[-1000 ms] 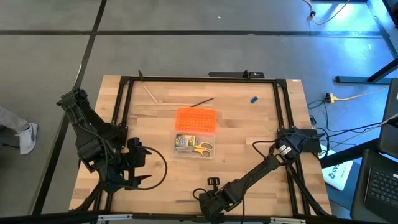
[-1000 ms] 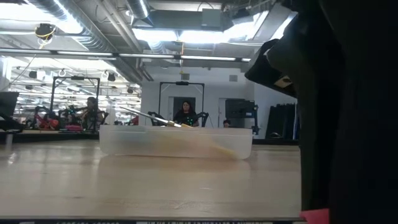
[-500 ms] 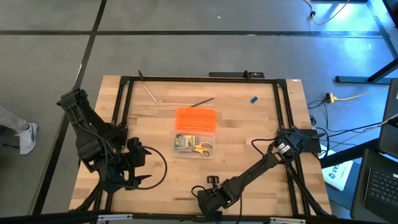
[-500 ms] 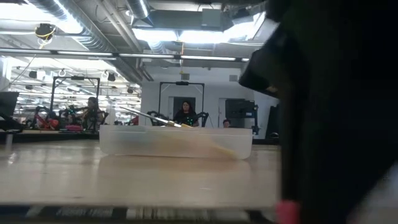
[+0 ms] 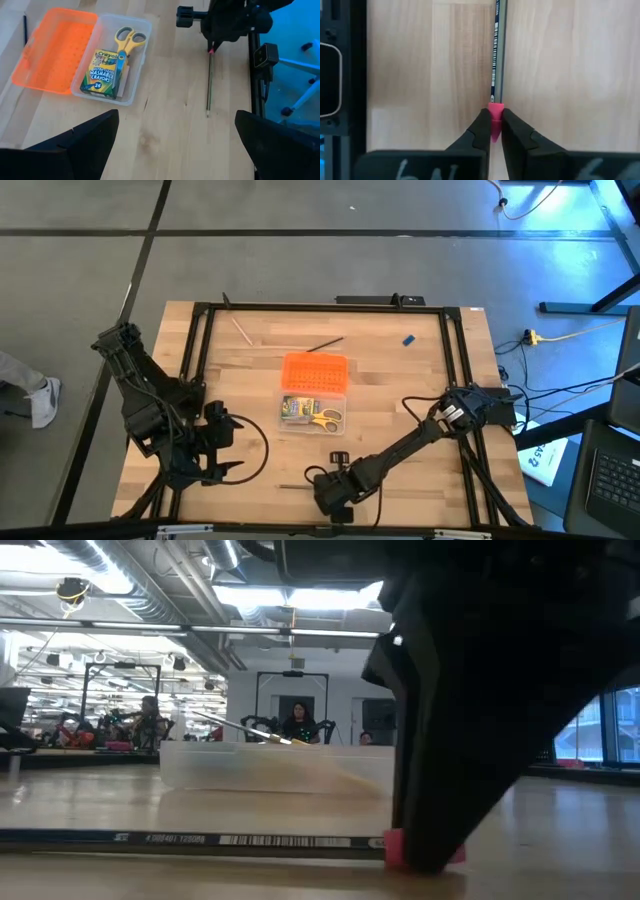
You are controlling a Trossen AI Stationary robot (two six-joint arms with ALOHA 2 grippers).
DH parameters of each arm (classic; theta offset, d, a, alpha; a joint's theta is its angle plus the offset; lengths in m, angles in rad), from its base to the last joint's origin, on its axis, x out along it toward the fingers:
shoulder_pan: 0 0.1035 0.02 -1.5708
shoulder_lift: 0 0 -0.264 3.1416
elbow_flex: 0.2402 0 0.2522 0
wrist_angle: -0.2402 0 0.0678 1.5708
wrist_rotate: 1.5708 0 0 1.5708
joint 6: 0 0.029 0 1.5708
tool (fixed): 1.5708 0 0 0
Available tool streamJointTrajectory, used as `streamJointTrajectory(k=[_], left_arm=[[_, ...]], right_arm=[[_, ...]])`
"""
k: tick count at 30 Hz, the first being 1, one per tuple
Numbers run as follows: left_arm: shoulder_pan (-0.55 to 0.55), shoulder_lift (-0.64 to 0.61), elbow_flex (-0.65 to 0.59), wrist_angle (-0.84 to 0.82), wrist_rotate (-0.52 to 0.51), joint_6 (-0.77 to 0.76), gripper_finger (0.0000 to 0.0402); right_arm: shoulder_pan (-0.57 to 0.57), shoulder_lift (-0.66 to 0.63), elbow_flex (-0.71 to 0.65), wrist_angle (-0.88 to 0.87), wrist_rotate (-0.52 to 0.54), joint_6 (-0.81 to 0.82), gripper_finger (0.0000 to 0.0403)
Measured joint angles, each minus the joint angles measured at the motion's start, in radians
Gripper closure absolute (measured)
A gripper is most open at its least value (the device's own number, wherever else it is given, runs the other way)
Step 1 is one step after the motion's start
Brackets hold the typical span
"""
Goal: Pack school essentials
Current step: Put the black pencil into the supply box
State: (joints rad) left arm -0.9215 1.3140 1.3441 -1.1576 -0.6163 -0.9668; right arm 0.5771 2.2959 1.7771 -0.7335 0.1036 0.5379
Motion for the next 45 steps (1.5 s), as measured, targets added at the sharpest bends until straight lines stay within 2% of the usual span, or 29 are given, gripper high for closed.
streamJointTrajectory(k=[7, 19, 27, 31, 35, 45], left_arm=[[0.0, 0.0, 0.0, -0.001, 0.0, 0.0, 0.0008], [0.0, 0.0, 0.0, -0.002, 0.0, 0.01, 0.0008], [0.0, 0.0, 0.0, -0.002, 0.0, 0.01, 0.0008], [0.0, 0.0, 0.0, -0.002, 0.0, 0.009, 0.0008], [0.0, 0.0, 0.0, -0.001, 0.0, 0.007, 0.0008], [0.0, 0.0, 0.0, 0.0, 0.0, -0.019, 0.0008]], right_arm=[[-0.024, -0.021, 0.0, -0.013, -0.015, -0.07, 0.0375], [-0.085, -0.163, 0.0, -0.029, 0.011, -0.046, 0.0373], [-0.148, -0.243, 0.0, -0.232, 0.073, -0.123, 0.0371], [-0.193, -0.247, 0.0, -0.309, 0.087, -0.192, 0.037], [-0.238, -0.243, 0.0, -0.313, 0.09, -0.284, 0.0369], [-0.314, -0.24, 0.0, -0.328, 0.078, -0.343, 0.0366]])
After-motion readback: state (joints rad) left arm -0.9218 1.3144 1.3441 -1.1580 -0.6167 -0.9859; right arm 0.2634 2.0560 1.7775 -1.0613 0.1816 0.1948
